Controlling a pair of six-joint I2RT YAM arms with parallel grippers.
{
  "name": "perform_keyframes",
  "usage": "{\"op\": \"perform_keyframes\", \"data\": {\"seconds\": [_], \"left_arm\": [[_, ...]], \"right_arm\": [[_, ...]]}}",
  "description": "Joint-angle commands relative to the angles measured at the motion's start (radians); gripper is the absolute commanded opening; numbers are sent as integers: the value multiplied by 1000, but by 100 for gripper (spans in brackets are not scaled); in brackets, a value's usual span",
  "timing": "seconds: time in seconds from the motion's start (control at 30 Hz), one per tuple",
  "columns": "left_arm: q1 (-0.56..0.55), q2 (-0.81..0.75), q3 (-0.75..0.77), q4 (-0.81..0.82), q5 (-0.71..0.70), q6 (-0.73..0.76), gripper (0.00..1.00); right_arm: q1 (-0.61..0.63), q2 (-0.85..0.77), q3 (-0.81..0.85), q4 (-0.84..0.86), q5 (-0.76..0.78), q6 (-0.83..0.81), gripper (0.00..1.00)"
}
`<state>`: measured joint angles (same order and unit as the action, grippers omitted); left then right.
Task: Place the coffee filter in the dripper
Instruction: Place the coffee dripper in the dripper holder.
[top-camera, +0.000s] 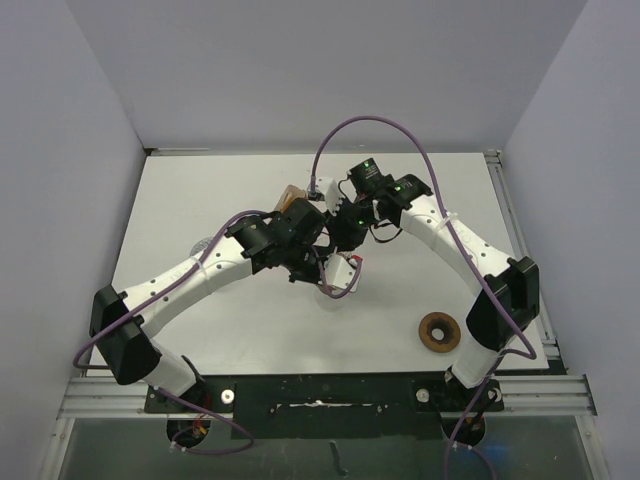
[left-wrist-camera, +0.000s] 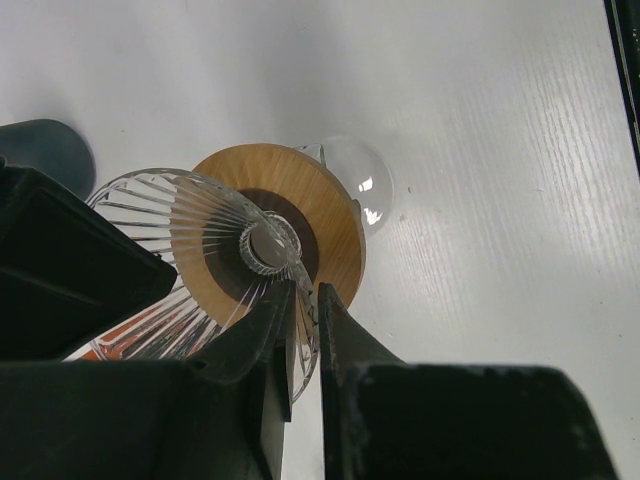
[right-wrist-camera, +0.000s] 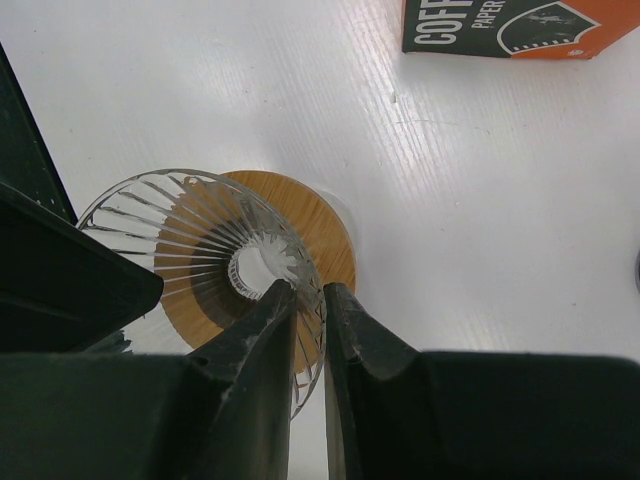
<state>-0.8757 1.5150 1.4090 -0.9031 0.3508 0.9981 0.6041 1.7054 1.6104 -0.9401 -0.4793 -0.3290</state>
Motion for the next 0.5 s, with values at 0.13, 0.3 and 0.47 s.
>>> {"op": "perform_keyframes", "data": {"seconds": [0.13, 0.3, 0.47], "left_arm": [[28, 40, -43, -46, -29, -40, 3], [27, 45, -44, -46, -29, -40, 3], [27, 54, -44, -48, -26, -41, 3]], "right_arm": [[5, 17, -59, -86, 119, -42, 14], [4, 17, -69, -85, 122, -42, 14], [5, 13, -84, -81, 126, -45, 14]]}}
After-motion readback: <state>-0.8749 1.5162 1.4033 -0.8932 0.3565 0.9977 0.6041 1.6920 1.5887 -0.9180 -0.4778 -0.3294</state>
